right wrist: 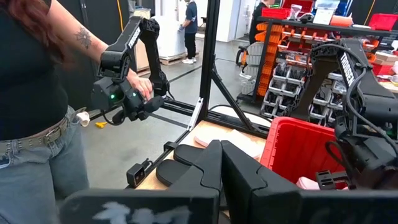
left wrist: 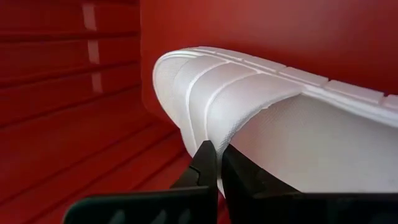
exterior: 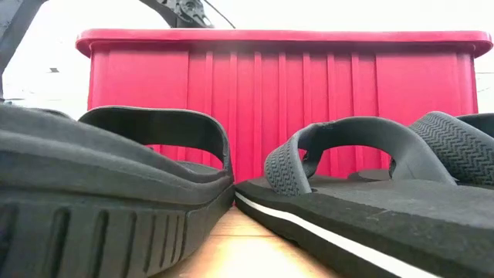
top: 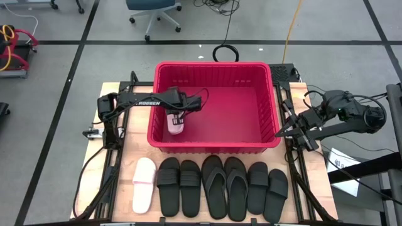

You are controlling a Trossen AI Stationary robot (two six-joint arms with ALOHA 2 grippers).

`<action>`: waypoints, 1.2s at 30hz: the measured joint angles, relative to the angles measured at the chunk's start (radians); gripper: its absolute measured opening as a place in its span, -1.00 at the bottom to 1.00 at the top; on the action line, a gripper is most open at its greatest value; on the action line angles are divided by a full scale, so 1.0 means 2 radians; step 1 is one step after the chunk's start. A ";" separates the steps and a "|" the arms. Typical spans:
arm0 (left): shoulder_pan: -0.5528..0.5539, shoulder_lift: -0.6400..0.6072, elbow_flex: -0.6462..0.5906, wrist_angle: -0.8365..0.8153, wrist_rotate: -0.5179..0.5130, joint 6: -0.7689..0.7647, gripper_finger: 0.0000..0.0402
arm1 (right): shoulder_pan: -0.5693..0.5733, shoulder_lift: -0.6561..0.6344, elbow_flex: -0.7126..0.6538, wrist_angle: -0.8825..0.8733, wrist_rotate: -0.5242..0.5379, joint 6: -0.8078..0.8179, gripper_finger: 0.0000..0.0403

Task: Pick and place slides into bin
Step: Put the left pink slide into the bin

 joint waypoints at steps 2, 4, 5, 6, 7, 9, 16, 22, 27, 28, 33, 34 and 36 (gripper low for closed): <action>0.000 0.000 -0.003 0.000 0.000 0.000 -1.00 | 0.000 0.000 0.000 0.000 0.000 -0.006 -1.00; 0.000 0.000 -0.006 0.003 0.000 0.000 -1.00 | 0.000 0.000 0.000 0.000 0.000 -0.007 -1.00; 0.000 0.000 -0.008 0.005 0.001 0.000 -1.00 | 0.000 0.000 0.000 0.000 0.000 -0.007 -1.00; 0.000 0.000 -0.010 0.007 0.003 0.000 -1.00 | 0.000 0.000 0.000 0.000 0.000 -0.007 -1.00; 0.000 0.000 -0.012 0.010 0.005 0.000 -1.00 | 0.000 0.000 0.000 0.000 0.000 -0.007 -1.00; 0.000 0.000 -0.014 0.013 0.008 0.000 -1.00 | 0.000 0.000 0.000 0.000 0.000 -0.007 -1.00; 0.000 0.000 -0.014 0.027 0.025 -0.002 -1.00 | 0.000 0.000 0.000 0.000 0.000 -0.007 -1.00; 0.001 0.000 -0.014 0.027 0.035 -0.002 -0.98 | 0.000 0.000 0.000 0.000 0.000 -0.007 -1.00; 0.001 0.000 -0.014 0.027 0.035 -0.004 -0.90 | 0.000 0.000 0.000 0.000 0.000 -0.007 -1.00; 0.001 0.000 -0.014 0.027 0.035 -0.004 -0.89 | 0.000 0.000 0.000 0.000 0.000 -0.007 -1.00; 0.001 0.000 -0.014 0.027 0.035 -0.008 -0.81 | 0.000 0.000 0.000 0.000 0.000 -0.007 -1.00; 0.001 0.000 -0.014 0.027 0.035 -0.010 -0.79 | 0.000 0.000 0.000 0.000 0.000 -0.007 -1.00; 0.001 0.000 -0.014 0.026 0.037 -0.011 -0.73 | 0.000 0.000 0.000 0.000 0.000 -0.007 -1.00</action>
